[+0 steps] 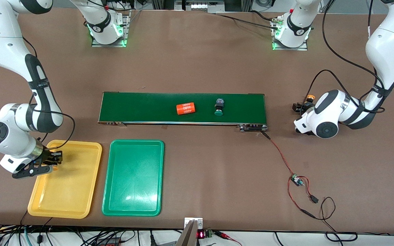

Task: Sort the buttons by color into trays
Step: 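Lower the yellow button into the yellow tray and open the right gripper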

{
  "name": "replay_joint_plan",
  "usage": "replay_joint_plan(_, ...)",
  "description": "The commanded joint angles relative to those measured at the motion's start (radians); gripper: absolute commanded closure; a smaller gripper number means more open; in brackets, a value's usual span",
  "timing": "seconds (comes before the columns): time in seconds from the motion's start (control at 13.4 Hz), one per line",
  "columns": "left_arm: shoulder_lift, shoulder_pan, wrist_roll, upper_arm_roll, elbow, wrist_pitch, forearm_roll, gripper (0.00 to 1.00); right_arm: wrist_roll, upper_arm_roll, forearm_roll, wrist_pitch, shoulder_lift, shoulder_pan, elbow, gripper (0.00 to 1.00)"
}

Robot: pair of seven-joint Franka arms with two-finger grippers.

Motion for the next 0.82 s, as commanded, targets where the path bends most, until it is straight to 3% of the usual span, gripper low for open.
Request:
replay_joint_plan(0.0, -0.01, 0.012, 0.02, -0.012, -0.005, -0.014, 0.013, 0.03, 0.003, 0.003, -0.005, 0.022, 0.005, -0.001, 0.004, 0.62)
replay_joint_plan(0.15, -0.004, 0.012, 0.023, -0.002, -0.012, 0.006, 0.014, 0.12, 0.003, 0.003, -0.005, 0.024, 0.01, -0.002, 0.004, 0.35)
replay_joint_plan(0.22, 0.002, 0.012, 0.023, -0.002, -0.017, 0.006, 0.014, 0.26, 0.003, 0.003, -0.005, 0.024, 0.009, -0.004, 0.004, 0.22)
replay_joint_plan(0.37, 0.005, 0.011, 0.023, -0.002, -0.016, 0.005, 0.016, 0.53, -0.002, 0.001, -0.003, 0.024, 0.009, -0.004, 0.004, 0.09)
replay_joint_plan(0.52, 0.005, 0.011, 0.024, -0.002, -0.009, 0.006, 0.017, 0.68, -0.003, 0.003, 0.001, 0.016, 0.005, -0.002, 0.004, 0.08)
replay_joint_plan(0.75, -0.009, 0.003, 0.018, -0.035, 0.029, -0.05, 0.008, 0.72, 0.036, 0.021, 0.048, -0.108, -0.051, 0.013, 0.004, 0.05)
